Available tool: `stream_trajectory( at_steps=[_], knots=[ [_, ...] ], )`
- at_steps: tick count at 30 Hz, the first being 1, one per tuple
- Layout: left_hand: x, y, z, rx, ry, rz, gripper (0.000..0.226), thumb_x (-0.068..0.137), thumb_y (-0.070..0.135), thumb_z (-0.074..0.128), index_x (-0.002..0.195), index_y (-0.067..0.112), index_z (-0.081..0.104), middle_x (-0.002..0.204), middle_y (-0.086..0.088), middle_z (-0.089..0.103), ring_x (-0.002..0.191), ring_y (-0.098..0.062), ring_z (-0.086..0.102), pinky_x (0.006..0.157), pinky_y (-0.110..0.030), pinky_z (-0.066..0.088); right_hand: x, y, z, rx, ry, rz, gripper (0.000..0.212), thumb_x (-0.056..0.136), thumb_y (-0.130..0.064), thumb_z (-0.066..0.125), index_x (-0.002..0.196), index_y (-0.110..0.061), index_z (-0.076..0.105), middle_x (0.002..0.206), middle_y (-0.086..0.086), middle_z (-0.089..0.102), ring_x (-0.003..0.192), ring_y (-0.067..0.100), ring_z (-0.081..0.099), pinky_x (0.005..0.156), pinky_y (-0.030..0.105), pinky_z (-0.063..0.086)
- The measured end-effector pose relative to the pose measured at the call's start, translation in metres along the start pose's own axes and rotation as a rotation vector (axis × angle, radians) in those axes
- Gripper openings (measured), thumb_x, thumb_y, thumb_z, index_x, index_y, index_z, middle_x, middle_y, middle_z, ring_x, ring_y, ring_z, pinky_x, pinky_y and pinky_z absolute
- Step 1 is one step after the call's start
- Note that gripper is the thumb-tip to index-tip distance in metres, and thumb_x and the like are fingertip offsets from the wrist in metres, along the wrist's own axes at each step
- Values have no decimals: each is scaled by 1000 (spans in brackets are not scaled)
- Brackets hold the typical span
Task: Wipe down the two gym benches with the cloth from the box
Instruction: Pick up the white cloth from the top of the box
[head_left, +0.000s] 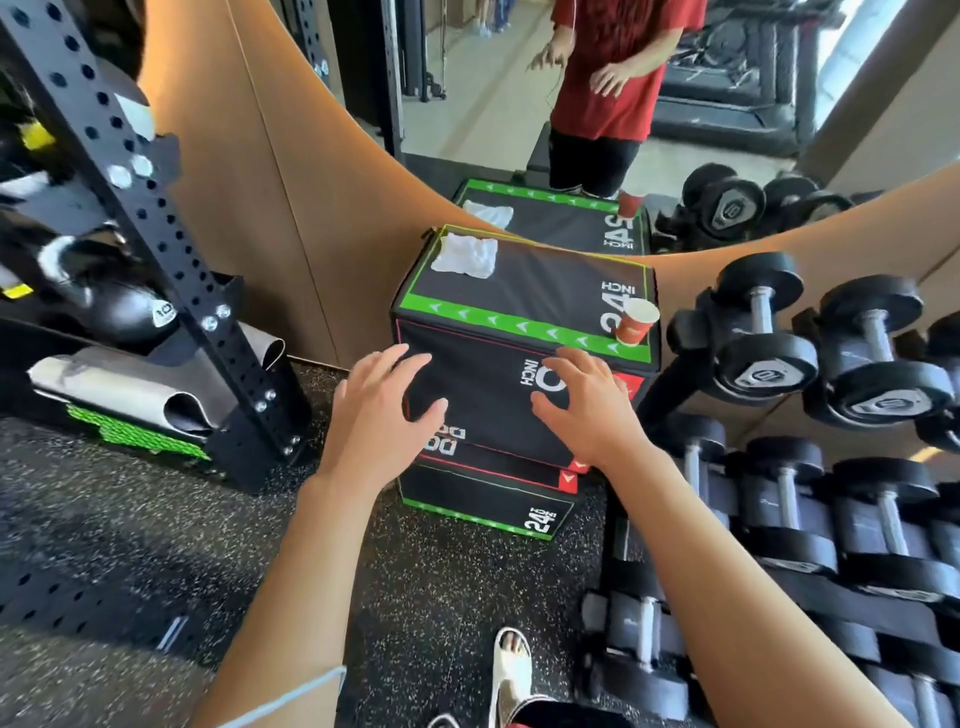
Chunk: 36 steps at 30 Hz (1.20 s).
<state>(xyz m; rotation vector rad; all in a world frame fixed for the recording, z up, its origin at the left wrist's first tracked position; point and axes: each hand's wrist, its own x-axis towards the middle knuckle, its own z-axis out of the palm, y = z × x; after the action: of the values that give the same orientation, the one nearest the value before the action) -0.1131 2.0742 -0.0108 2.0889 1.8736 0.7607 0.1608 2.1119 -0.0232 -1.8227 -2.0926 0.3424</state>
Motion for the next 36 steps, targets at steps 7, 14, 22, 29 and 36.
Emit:
stream_trajectory(
  at_steps=[7,14,22,29,36],
  knots=[
    [59,-21,13,33,-10,-18,56,99,48,63,151,29,54,161,4,45,151,-21,34,123,-52,32,70,5,22,14,-4,-15,56,96,-48,61,145,-22,56,155,-2,46,144,25,39,117,50,30],
    [152,-29,39,68,-17,-32,57,99,49,62,150,27,54,160,4,45,150,-21,36,123,-51,32,172,32,35,43,-22,-47,55,96,-48,62,144,-23,57,156,-2,45,146,26,37,116,51,32],
    [243,-27,67,109,-20,-37,55,98,46,65,149,25,56,158,3,48,147,-23,39,120,-52,37,270,68,48,78,-54,-68,55,94,-48,63,144,-24,57,154,-3,46,144,26,39,114,50,33],
    [297,-37,88,109,-78,-33,55,98,46,65,149,28,56,159,5,46,150,-19,36,120,-50,35,322,82,64,101,-89,-44,56,96,-48,63,146,-23,55,156,-2,45,146,26,37,116,49,31],
    [363,-72,111,99,-146,12,57,98,46,66,151,26,54,159,5,46,149,-20,36,121,-49,35,379,78,89,114,-121,-3,55,97,-46,60,147,-23,54,157,-4,43,146,24,35,118,47,29]
  ],
)
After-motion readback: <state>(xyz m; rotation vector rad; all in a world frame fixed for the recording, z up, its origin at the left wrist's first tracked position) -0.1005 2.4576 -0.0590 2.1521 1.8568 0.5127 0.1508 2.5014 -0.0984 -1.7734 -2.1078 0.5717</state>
